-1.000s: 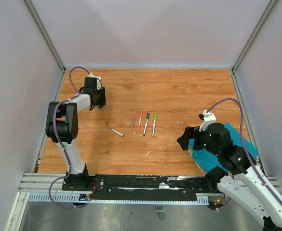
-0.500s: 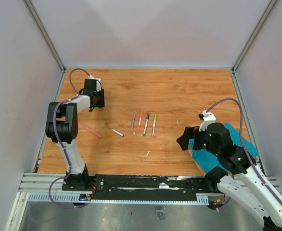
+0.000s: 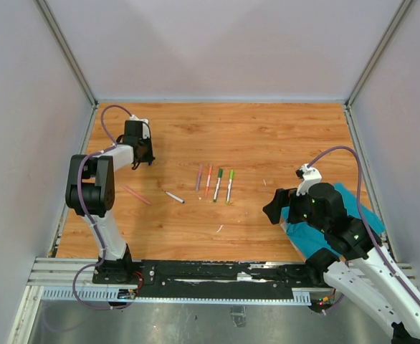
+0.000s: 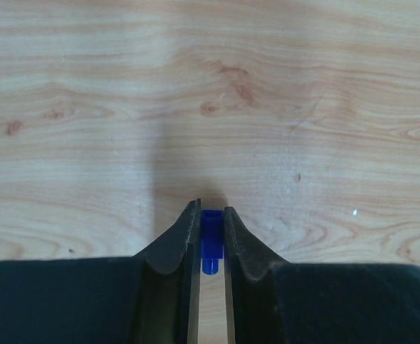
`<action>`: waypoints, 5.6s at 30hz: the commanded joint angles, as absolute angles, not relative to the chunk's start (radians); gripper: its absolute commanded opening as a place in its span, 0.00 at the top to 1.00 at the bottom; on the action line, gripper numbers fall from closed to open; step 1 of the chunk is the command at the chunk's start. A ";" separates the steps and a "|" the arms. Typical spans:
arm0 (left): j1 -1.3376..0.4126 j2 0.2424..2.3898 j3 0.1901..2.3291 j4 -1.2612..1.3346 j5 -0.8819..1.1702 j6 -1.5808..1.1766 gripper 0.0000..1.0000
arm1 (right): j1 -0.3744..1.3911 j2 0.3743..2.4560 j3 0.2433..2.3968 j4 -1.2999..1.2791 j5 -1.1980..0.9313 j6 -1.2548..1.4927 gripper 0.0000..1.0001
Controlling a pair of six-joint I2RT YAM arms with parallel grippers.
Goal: Insert the pens into the pen caps
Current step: Move the pen cap to the center of the board, then pick up the pen from the center of the board.
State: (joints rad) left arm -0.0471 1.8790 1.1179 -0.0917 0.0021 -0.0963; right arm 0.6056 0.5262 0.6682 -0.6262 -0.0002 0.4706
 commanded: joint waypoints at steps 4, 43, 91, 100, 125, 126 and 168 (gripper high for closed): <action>-0.092 1.705 1.035 -0.106 -0.002 -0.165 0.99 | 0.596 0.514 0.677 -0.611 -0.008 0.468 0.01; -1.207 1.637 0.914 -0.246 -0.526 -0.889 0.99 | 0.595 0.375 0.707 -0.685 0.186 0.545 0.01; -0.911 1.300 0.771 -0.484 -0.760 -1.143 0.44 | 0.595 0.380 0.662 -0.663 0.153 0.548 0.01; -0.781 1.362 0.757 -0.439 -0.712 -1.125 0.36 | 0.597 0.384 0.657 -0.665 0.139 0.546 0.01; -0.726 1.528 0.702 -0.337 -0.639 -1.090 0.51 | 0.596 0.393 0.647 -0.656 0.120 0.553 0.01; -0.726 1.526 0.698 -0.334 -0.637 -1.091 0.51 | 0.597 0.394 0.647 -0.655 0.118 0.553 0.01; -0.739 1.193 0.591 -0.291 -0.421 -0.645 1.00 | 0.596 0.423 0.622 -0.612 0.100 0.567 0.01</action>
State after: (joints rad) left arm -0.7357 1.2514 0.6048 -0.2939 -0.4545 -0.7258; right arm 0.6056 0.4061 0.6270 -0.6460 0.1219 0.5510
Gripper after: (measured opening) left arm 0.039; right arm 0.992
